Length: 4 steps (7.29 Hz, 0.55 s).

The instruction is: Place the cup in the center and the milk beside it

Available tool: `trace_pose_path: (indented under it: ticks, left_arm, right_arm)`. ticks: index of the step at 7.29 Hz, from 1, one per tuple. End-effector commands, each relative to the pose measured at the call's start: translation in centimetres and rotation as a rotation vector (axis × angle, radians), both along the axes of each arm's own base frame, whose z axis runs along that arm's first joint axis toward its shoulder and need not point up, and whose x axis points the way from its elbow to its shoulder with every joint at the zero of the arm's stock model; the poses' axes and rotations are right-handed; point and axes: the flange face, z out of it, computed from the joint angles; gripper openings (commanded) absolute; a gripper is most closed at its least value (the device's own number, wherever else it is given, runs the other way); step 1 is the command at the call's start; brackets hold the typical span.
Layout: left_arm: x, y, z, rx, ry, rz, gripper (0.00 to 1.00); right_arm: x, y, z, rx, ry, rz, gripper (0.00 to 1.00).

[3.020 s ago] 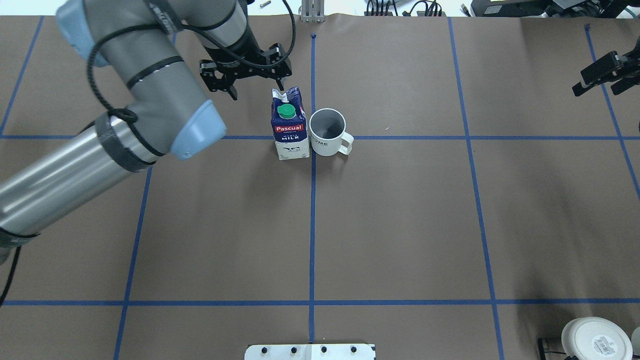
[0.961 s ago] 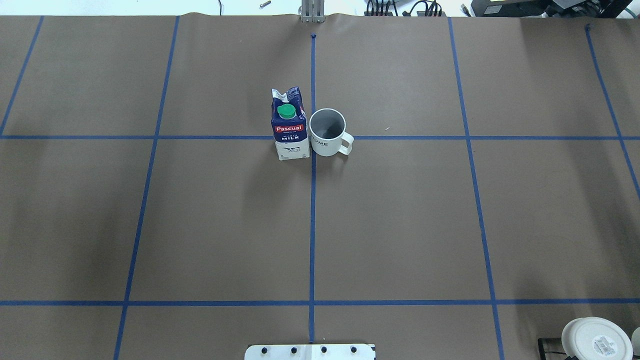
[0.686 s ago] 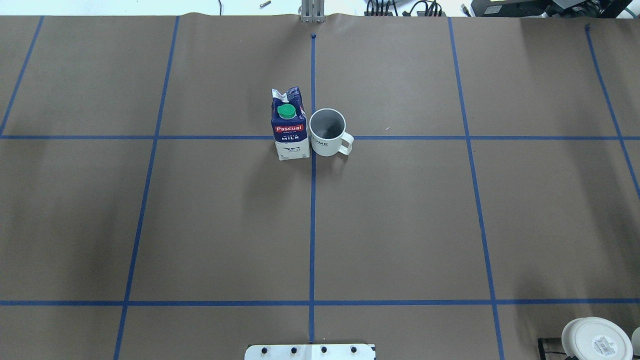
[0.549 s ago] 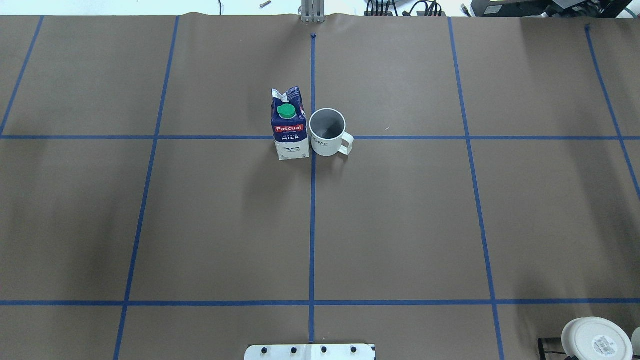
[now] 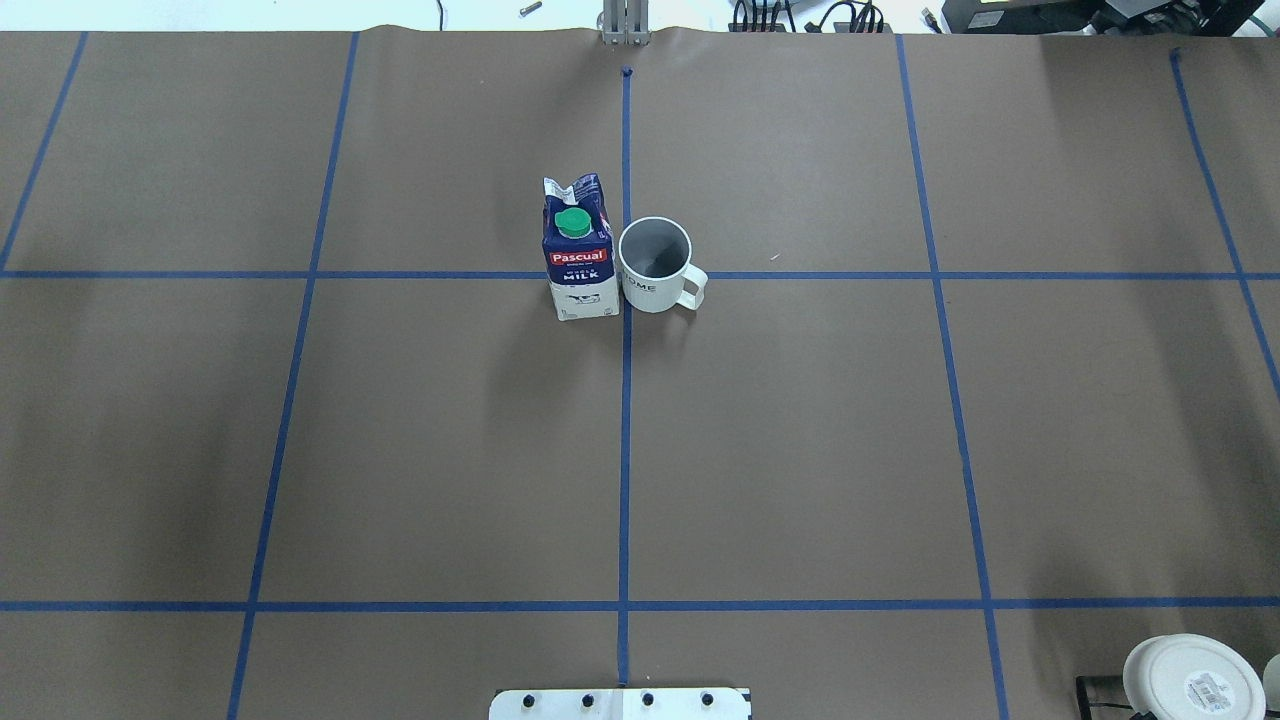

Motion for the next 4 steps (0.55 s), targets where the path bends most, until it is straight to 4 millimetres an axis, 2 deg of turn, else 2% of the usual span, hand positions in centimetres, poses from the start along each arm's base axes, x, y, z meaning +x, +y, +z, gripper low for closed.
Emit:
trace_pose_path:
  ticks: [1, 4]
  left_arm:
    - [0.0, 0.05, 0.59, -0.009, -0.001, 0.001, 0.99]
    - [0.08, 0.04, 0.65, -0.009, -0.001, 0.002, 0.99]
  right_arm:
    - [-0.02, -0.01, -0.11, 0.004, -0.003, 0.0, 1.0]
    - [-0.02, -0.05, -0.29, 0.01, -0.003, 0.0, 1.0]
